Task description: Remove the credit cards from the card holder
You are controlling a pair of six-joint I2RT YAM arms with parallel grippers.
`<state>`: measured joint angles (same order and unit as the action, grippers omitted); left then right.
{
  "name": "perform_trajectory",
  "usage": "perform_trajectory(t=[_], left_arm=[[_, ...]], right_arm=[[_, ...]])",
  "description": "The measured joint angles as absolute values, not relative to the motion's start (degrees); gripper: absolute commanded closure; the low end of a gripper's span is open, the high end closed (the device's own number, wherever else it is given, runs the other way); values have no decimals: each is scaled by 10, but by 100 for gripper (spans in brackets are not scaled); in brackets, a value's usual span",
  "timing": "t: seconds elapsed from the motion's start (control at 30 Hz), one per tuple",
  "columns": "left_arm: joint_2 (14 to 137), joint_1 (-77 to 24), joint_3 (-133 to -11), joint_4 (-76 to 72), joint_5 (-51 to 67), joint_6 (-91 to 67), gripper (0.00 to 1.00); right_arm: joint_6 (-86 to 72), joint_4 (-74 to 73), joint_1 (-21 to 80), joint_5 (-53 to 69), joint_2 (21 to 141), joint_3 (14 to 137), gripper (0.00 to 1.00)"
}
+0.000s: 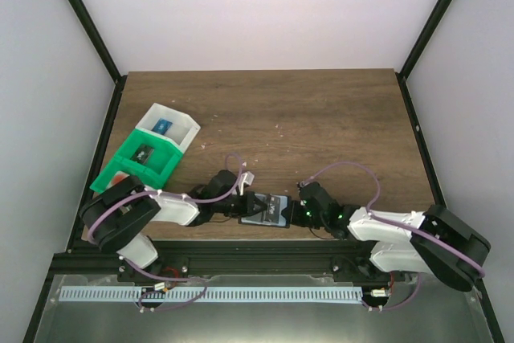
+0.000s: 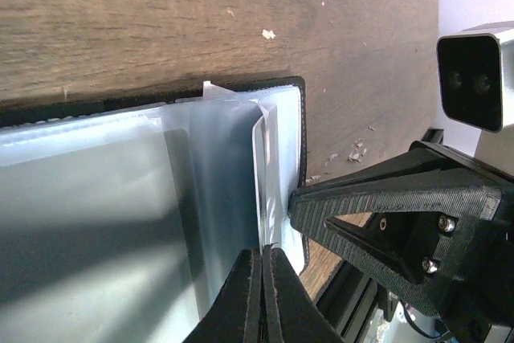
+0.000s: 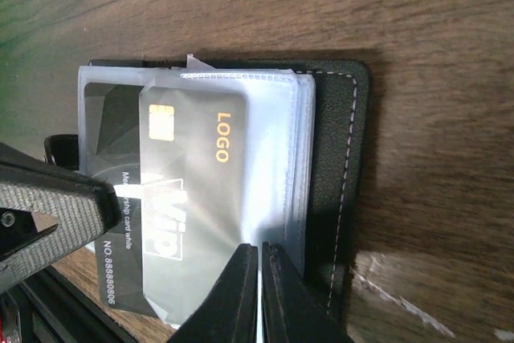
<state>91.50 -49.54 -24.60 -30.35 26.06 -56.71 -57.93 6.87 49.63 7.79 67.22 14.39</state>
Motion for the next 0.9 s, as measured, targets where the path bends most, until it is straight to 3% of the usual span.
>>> perform_trajectory(t=[0.7, 0.9], left_arm=[[763, -461, -250, -122, 178, -538, 100], [663, -450, -227, -101, 133, -548, 100]], right_arm=[[-577, 82, 496, 74, 723, 175, 95], [-559, 41, 496, 74, 715, 194, 87]])
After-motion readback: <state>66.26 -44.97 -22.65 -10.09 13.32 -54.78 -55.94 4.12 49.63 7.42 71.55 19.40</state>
